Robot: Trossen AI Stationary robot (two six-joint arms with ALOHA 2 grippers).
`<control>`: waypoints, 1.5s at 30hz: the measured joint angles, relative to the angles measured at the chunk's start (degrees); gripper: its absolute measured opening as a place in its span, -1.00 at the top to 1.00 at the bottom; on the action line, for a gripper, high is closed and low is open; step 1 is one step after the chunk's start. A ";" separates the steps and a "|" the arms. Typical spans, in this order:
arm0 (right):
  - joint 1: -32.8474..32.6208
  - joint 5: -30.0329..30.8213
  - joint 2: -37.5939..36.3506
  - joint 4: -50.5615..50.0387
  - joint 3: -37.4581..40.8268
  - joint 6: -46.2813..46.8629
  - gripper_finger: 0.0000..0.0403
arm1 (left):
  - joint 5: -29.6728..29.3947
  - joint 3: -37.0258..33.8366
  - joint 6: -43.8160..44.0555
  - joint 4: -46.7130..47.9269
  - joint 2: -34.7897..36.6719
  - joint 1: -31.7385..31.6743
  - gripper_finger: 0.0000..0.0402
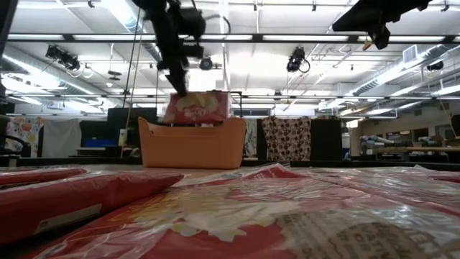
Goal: Sort popcorn bags into baskets
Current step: Put the red popcorn bag into the orange container
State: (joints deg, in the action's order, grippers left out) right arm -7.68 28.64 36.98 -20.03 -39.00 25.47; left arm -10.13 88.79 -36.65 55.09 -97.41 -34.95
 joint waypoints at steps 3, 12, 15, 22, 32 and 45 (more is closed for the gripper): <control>0.00 0.80 0.26 0.41 0.00 0.00 0.92 | 1.85 -0.15 -2.05 -0.08 -3.86 -1.09 0.93; 0.00 2.36 0.52 0.75 0.00 2.01 0.92 | 2.49 -0.19 -5.79 0.08 -10.84 -1.46 0.76; 0.00 2.37 0.52 0.74 0.00 2.44 0.92 | 2.52 -0.19 -5.70 -0.41 -10.93 -0.92 0.46; 0.00 2.38 0.52 0.72 0.00 2.51 0.92 | 2.87 -0.19 -2.82 0.12 -8.33 1.62 0.01; 0.00 1.37 0.52 0.68 0.00 -1.31 0.92 | 28.19 -0.08 12.97 3.76 -1.44 14.91 0.18; 0.02 -4.16 0.52 0.68 0.00 -8.03 0.92 | 30.66 -0.17 42.39 5.77 -2.35 41.49 0.22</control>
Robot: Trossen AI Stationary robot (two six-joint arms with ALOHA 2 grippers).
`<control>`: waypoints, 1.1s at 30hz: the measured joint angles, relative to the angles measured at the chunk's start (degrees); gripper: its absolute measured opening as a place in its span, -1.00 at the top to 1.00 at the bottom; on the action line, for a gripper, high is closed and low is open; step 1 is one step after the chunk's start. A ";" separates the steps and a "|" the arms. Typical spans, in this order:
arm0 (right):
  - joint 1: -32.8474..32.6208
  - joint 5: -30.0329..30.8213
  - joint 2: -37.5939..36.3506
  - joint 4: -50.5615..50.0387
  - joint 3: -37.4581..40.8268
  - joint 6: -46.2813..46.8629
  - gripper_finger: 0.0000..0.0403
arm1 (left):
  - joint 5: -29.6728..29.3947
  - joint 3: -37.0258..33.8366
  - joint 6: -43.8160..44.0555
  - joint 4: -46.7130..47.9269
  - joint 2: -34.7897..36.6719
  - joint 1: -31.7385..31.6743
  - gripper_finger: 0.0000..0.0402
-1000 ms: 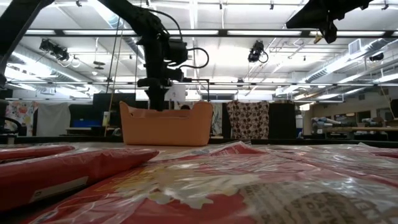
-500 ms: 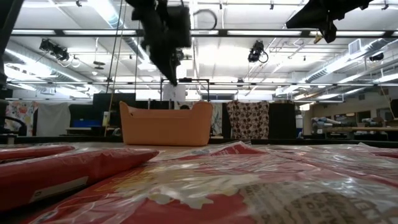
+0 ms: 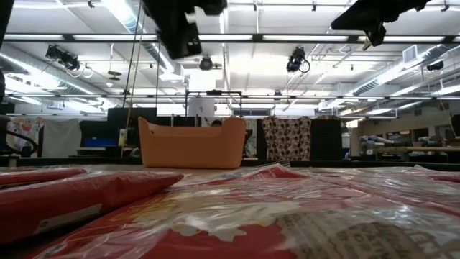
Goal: Sort popcorn bags into baskets
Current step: Put the red popcorn bag into the orange container
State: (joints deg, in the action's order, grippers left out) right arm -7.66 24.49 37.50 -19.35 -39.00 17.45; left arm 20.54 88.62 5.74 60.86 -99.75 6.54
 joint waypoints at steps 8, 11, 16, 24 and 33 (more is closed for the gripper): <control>-0.02 -0.79 0.00 0.09 0.00 -1.15 0.92 | -5.57 -1.03 11.02 0.22 -1.62 13.50 0.22; 0.00 -0.78 -0.04 0.46 0.00 -1.17 0.92 | -5.07 -5.81 16.67 -1.73 -1.42 14.17 0.23; 0.02 -1.94 -0.02 0.66 0.00 -1.46 0.92 | -5.21 -11.54 17.57 -3.58 -0.58 13.36 0.30; -0.04 -4.72 -0.02 0.70 0.00 -0.63 0.92 | -2.83 -20.65 13.37 -7.65 -0.65 11.67 0.34; -0.02 -4.72 -0.02 0.85 0.00 -0.54 0.92 | -5.79 -25.39 13.63 -13.94 -0.67 8.32 0.30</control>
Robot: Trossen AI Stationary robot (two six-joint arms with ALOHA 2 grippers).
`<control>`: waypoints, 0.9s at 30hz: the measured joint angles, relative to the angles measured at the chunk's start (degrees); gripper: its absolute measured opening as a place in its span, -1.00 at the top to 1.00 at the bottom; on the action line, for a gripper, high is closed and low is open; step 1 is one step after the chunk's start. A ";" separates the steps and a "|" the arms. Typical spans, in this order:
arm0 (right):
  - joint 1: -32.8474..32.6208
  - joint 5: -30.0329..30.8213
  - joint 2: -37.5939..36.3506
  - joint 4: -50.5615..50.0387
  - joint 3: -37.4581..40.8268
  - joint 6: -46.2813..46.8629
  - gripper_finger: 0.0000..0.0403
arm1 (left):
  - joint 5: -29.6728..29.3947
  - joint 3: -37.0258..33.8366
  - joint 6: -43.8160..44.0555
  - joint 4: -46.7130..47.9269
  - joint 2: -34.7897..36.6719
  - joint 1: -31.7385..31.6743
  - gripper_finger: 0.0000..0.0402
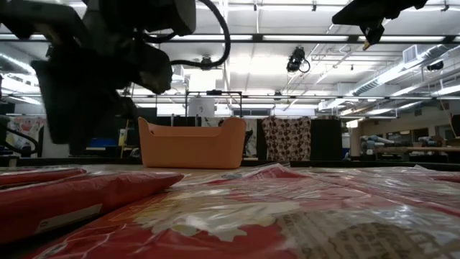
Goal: Sort popcorn bags into baskets
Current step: Put the red popcorn bag into the orange container
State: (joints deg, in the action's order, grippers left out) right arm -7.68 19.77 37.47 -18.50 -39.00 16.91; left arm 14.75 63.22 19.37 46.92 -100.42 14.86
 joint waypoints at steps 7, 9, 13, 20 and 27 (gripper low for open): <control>0.00 0.00 0.01 -0.01 -0.01 0.04 0.92 | 0.52 0.07 -2.42 -2.64 -1.23 -0.95 -0.05; 0.00 0.00 0.01 0.02 0.00 0.04 0.92 | 1.36 0.06 -3.39 -3.39 -2.27 -0.95 -0.11; 0.00 0.00 0.02 0.20 0.00 0.04 0.92 | 3.53 0.06 -3.61 -4.40 -3.67 -0.95 -0.13; 0.00 0.02 0.01 0.45 0.00 0.04 0.92 | 6.46 0.03 -5.15 -4.95 -4.90 -0.73 0.00; 0.00 0.02 0.00 0.81 0.00 0.04 0.92 | 5.15 0.06 -9.88 -5.82 -5.66 1.54 0.09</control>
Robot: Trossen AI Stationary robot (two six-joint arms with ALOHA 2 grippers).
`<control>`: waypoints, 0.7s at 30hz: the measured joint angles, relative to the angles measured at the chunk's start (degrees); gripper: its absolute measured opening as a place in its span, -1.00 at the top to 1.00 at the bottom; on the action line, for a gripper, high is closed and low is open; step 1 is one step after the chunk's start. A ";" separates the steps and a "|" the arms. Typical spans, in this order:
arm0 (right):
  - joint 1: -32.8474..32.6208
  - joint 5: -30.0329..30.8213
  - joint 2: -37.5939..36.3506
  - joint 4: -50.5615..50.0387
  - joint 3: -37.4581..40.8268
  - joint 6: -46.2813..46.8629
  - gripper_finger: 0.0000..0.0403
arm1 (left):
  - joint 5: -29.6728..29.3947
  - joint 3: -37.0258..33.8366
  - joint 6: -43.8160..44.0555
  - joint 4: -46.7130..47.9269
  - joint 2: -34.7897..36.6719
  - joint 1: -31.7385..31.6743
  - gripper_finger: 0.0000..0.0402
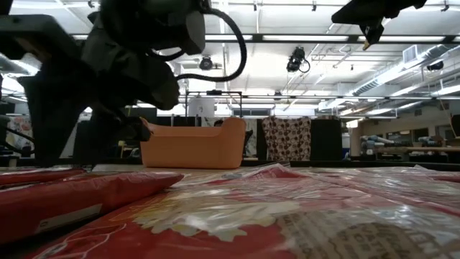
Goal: Sort popcorn bags into baskets
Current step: Put the red popcorn bag into the orange container
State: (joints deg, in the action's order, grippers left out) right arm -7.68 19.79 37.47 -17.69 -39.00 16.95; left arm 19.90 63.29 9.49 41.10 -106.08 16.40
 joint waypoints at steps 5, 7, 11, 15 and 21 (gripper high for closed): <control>0.00 0.00 0.02 0.07 0.00 0.00 0.92 | -1.23 0.00 -0.27 0.00 0.00 1.35 0.22; 0.00 0.04 0.00 0.07 -0.02 -0.32 0.92 | -2.03 0.00 -0.25 0.07 0.00 1.84 0.34; 0.00 0.22 0.02 0.07 0.00 -0.50 0.92 | -3.91 0.00 0.60 0.81 0.00 2.25 0.62; 0.00 0.22 0.02 0.07 0.00 -0.56 0.92 | -3.86 0.02 2.88 1.48 0.00 1.99 0.94; 0.00 0.22 0.02 0.05 -0.02 -0.63 0.92 | -1.68 0.74 3.85 7.06 0.00 0.42 0.98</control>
State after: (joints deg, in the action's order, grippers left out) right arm -7.68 20.01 37.50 -17.64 -39.03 16.32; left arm 18.22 64.03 13.33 48.16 -106.08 16.82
